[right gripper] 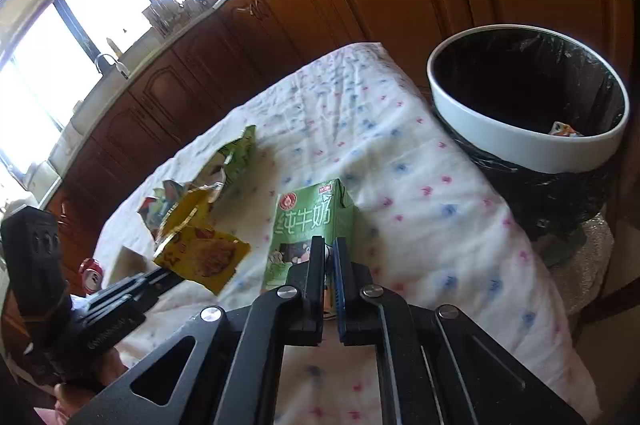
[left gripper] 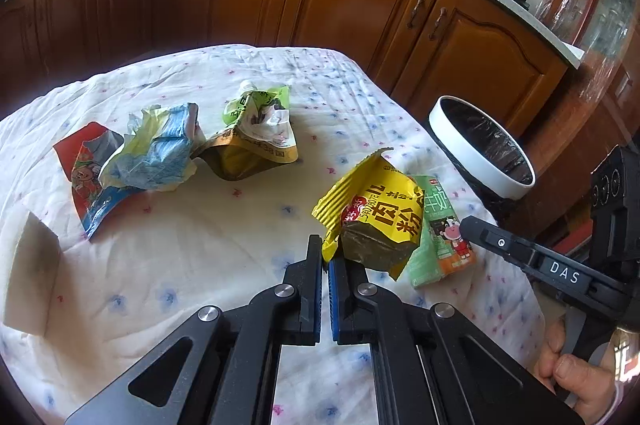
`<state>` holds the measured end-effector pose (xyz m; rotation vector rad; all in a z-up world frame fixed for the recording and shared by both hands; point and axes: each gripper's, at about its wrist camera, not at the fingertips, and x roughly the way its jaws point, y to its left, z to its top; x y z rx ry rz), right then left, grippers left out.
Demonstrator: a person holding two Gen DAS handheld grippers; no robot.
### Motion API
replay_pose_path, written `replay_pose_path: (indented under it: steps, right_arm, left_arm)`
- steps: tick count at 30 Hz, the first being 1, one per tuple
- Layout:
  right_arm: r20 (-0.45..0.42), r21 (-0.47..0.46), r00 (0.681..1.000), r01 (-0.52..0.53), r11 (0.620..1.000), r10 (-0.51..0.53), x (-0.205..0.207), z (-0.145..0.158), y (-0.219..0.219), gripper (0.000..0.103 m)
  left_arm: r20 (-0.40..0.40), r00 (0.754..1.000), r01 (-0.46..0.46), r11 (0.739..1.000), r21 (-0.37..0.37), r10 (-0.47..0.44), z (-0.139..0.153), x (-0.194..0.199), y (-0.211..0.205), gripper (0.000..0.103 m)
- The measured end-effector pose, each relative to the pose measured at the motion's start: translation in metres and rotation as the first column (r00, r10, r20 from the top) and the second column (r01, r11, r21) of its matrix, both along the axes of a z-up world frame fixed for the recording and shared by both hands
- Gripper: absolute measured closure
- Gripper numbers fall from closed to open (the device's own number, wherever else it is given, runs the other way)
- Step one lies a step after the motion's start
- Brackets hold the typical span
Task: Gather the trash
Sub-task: 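Grasp the yellow snack bag with the left tool while the right tool grasps the green milk carton, then carry the yellow bag with the left tool while the right tool carries the carton over the bin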
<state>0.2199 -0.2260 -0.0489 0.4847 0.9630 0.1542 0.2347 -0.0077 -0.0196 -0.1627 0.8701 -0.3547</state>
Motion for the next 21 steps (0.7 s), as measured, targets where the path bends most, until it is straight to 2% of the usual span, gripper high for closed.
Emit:
replay_pose_path:
  steps: [3, 4, 5, 7, 12, 15, 16, 21]
  right_arm:
    - [0.001, 0.032, 1.0, 0.008, 0.999, -0.008, -0.002, 0.001, -0.003, 0.09]
    - [0.001, 0.036, 1.0, 0.007, 0.999, -0.007, -0.001, 0.001, -0.002, 0.077]
    - [0.006, 0.049, 1.0, -0.003, 0.999, 0.003, 0.0, 0.002, 0.0, 0.056]
    - [0.02, 0.037, 1.0, -0.023, 0.999, 0.023, 0.003, 0.004, 0.009, 0.035]
    - [0.003, -0.071, 0.997, -0.076, 0.995, 0.077, 0.019, -0.002, 0.038, 0.035]
    - [-0.031, -0.141, 0.996, -0.089, 0.986, 0.085, 0.027, -0.013, 0.045, 0.044]
    - [-0.032, -0.141, 0.996, -0.09, 0.986, 0.087, 0.027, -0.015, 0.044, 0.051]
    - [0.016, -0.133, 0.998, -0.066, 0.989, 0.068, 0.015, -0.002, 0.029, 0.056]
  left_arm:
    - [0.002, 1.0, -0.015, 1.0, 0.005, 0.015, 0.001, 0.0, 0.004, 0.101]
    - [0.004, 1.0, -0.023, 1.0, 0.007, 0.023, 0.002, -0.001, 0.007, 0.101]
    - [0.005, 0.999, -0.034, 0.999, 0.009, 0.034, 0.002, -0.001, 0.01, 0.101]
    - [0.006, 0.999, -0.053, 0.999, 0.012, 0.053, 0.003, -0.003, 0.018, 0.101]
    - [-0.01, 0.997, -0.08, 0.997, 0.015, 0.08, 0.002, -0.003, 0.026, 0.101]
    - [-0.006, 0.998, -0.065, 0.998, 0.021, 0.065, 0.004, -0.005, 0.021, 0.101]
    - [-0.005, 0.998, -0.058, 0.998, 0.022, 0.058, 0.005, -0.006, 0.018, 0.101]
    - [-0.01, 1.0, -0.019, 1.0, 0.016, 0.02, 0.006, 0.0, 0.003, 0.101]
